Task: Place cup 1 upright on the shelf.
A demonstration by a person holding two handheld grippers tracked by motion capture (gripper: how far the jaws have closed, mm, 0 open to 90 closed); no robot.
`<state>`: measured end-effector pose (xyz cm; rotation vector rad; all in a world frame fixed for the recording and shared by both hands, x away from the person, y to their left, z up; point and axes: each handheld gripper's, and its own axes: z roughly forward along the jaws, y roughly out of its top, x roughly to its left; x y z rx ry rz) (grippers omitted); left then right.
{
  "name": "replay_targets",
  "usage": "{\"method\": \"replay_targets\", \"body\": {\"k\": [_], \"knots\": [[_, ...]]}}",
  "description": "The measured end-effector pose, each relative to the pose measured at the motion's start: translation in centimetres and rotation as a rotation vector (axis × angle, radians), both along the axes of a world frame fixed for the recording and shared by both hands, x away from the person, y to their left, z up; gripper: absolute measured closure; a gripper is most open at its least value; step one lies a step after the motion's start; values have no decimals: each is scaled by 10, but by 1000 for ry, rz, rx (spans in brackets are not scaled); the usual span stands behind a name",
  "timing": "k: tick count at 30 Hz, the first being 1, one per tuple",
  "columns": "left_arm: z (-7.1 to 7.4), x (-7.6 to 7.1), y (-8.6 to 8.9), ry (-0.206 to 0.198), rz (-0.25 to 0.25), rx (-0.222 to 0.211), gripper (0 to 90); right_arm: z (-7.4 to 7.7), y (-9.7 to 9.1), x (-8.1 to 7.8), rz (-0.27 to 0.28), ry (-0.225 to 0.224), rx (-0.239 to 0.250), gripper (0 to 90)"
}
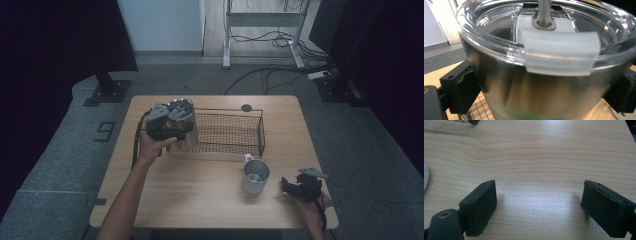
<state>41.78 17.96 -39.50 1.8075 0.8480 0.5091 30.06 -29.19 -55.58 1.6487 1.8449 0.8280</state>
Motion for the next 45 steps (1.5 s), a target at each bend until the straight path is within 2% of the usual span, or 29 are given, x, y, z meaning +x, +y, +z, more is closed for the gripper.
{"method": "replay_targets", "body": {"k": [19, 37, 45], "knots": [[4, 16, -6, -6, 5, -8, 41, 0, 0, 0, -6, 0, 0, 127], [5, 31, -9, -2, 23, 11, 41, 0, 0, 0, -12, 0, 0, 127], [5, 38, -12, -3, 21, 6, 41, 0, -1, 0, -13, 1, 1, 128]]}}
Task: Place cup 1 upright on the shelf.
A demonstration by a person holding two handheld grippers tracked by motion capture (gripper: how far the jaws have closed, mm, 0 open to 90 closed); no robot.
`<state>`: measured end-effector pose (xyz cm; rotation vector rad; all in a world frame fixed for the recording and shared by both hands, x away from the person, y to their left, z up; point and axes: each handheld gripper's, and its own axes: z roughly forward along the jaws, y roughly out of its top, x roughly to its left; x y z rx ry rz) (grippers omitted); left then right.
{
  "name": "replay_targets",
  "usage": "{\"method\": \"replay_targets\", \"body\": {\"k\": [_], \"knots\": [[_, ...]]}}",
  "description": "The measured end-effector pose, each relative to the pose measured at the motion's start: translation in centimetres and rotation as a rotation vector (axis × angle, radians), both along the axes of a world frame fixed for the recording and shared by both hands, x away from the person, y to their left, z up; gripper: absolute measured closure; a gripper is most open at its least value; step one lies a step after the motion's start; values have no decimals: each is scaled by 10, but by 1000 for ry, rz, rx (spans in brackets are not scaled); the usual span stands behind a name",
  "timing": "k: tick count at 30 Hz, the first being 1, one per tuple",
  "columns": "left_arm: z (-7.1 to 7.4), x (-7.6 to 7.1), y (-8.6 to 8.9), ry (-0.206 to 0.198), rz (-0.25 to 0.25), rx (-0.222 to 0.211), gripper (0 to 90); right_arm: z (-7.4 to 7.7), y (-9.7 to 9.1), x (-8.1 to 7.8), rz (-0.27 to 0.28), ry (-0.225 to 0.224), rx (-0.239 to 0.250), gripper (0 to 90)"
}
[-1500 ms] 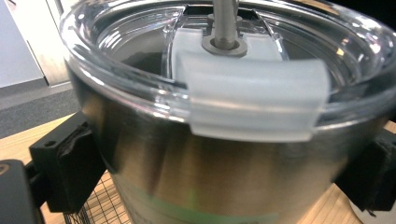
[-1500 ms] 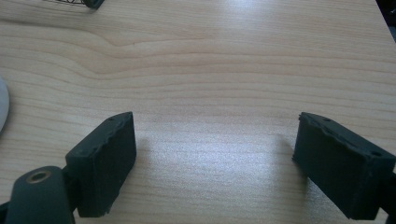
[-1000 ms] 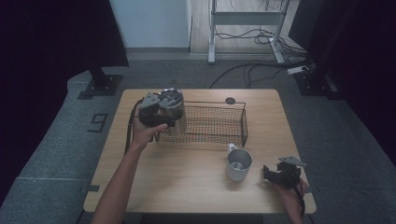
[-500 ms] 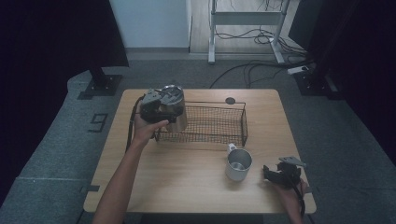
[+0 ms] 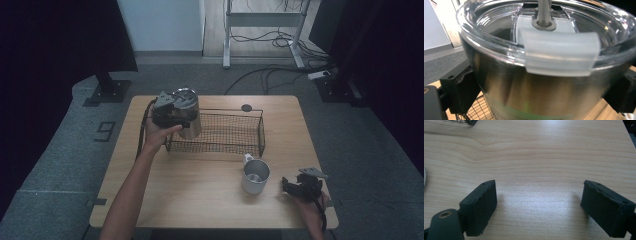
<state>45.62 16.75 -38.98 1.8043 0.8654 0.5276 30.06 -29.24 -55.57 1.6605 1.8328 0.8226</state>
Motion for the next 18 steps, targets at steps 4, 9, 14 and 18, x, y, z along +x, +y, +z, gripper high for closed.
{"method": "replay_targets", "body": {"k": [4, 9, 14, 18], "knots": [[-5, 4, -1, 8, 3, 12, 41, 0, 0, 0, -1, 0, 0, 128], [-10, 10, -3, 20, 3, 16, 41, 0, 0, 0, -2, 0, -1, 128], [-15, 14, -5, 30, -2, 17, 41, 0, 0, 0, -3, 0, -1, 128], [-18, 16, -7, 34, -3, 22, 41, 0, 0, 0, -4, 0, -1, 130]]}}
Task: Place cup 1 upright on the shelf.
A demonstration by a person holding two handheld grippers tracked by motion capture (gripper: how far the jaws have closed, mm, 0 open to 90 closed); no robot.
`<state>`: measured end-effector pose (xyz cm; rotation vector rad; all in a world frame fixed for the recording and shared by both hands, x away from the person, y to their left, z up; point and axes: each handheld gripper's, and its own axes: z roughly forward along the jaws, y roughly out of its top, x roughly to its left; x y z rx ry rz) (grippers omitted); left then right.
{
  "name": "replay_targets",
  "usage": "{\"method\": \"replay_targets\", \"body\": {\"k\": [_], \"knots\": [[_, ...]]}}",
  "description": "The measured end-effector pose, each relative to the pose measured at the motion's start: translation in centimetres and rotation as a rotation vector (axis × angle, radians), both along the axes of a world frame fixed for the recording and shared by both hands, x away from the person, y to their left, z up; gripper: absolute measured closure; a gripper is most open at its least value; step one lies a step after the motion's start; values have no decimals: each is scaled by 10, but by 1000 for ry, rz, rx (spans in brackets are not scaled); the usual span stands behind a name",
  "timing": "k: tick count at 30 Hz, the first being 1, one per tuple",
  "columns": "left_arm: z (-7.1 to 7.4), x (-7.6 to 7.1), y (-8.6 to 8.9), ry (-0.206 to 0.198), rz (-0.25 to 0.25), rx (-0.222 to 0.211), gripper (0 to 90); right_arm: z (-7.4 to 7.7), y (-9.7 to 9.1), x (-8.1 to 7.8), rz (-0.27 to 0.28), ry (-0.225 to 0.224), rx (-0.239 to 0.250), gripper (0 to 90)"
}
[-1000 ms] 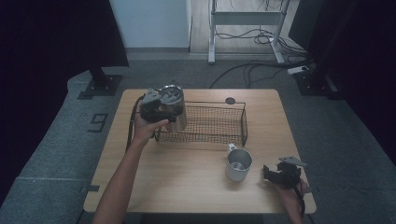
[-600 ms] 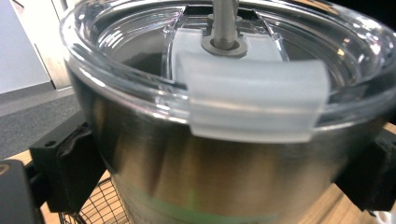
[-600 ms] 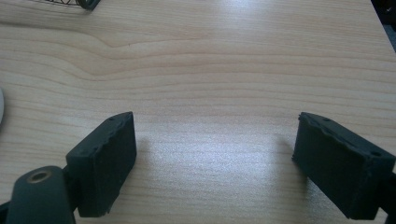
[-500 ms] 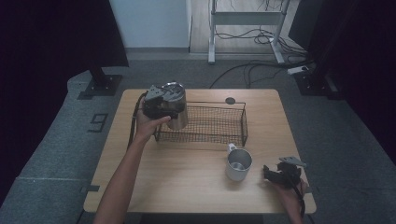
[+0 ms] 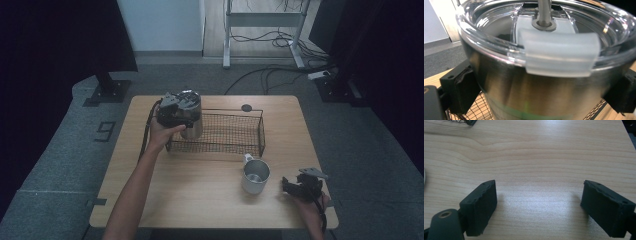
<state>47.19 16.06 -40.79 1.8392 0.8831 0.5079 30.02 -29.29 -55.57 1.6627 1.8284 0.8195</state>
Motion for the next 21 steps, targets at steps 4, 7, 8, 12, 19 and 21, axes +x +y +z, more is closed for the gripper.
{"method": "replay_targets", "body": {"k": [4, 7, 8, 12, 19, 21], "knots": [[-2, 2, 0, 5, 4, -1, 41, 0, 0, 0, -2, -1, 1, 130], [-4, 3, 0, 9, 7, 4, 41, 0, -1, -1, -3, -1, 1, 130], [-4, 3, -1, 11, 7, 4, 41, 0, -1, -1, -3, -1, 1, 130], [-7, 4, -2, 14, 6, 10, 41, 0, -1, -1, -4, -1, 1, 130], [-16, 8, -3, 31, 16, 13, 41, 0, -1, -1, -5, -1, 1, 130], [-17, 8, -3, 36, 20, 10, 41, 0, -1, -1, -5, -1, 1, 130]]}}
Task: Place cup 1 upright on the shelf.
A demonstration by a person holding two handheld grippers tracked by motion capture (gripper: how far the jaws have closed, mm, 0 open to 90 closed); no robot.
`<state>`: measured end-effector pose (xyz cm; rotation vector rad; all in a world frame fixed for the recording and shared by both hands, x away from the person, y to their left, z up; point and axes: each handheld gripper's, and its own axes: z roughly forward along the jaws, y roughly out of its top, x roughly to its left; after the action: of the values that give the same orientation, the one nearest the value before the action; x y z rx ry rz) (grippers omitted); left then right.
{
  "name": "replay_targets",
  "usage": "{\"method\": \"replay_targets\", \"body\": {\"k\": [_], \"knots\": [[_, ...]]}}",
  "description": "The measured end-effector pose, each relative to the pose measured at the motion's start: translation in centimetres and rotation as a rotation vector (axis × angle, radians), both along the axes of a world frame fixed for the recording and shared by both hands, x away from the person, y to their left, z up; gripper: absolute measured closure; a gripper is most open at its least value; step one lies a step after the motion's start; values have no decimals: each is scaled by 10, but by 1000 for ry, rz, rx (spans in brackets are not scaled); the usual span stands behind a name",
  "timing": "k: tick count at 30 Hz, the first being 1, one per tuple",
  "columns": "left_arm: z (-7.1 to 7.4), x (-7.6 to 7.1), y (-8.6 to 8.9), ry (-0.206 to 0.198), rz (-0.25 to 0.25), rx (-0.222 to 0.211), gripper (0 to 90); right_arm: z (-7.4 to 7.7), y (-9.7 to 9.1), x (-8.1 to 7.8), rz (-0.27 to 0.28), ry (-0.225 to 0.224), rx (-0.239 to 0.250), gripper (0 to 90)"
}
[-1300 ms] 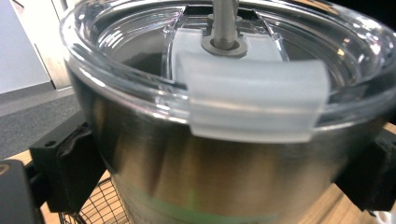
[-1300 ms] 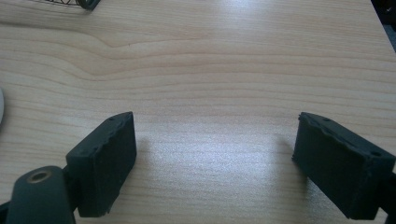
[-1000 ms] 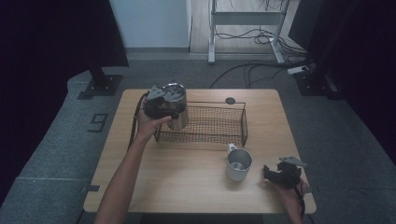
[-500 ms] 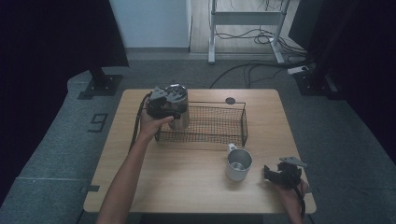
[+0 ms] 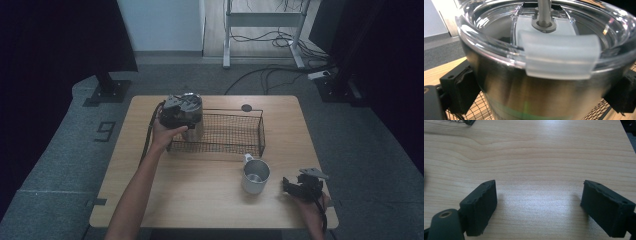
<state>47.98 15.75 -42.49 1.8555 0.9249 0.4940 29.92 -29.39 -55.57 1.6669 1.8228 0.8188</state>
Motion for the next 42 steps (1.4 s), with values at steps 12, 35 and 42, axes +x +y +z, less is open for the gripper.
{"method": "replay_targets", "body": {"k": [12, 35, 42], "knots": [[-15, 3, 0, 24, 2, -1, 41, 0, 0, 0, 0, 0, 0, 130], [-33, 6, -3, 54, 18, 2, 41, 0, 0, -1, -1, 0, 0, 130], [-36, 7, -5, 58, 18, 7, 41, 0, 0, -1, -1, 0, 0, 130]]}}
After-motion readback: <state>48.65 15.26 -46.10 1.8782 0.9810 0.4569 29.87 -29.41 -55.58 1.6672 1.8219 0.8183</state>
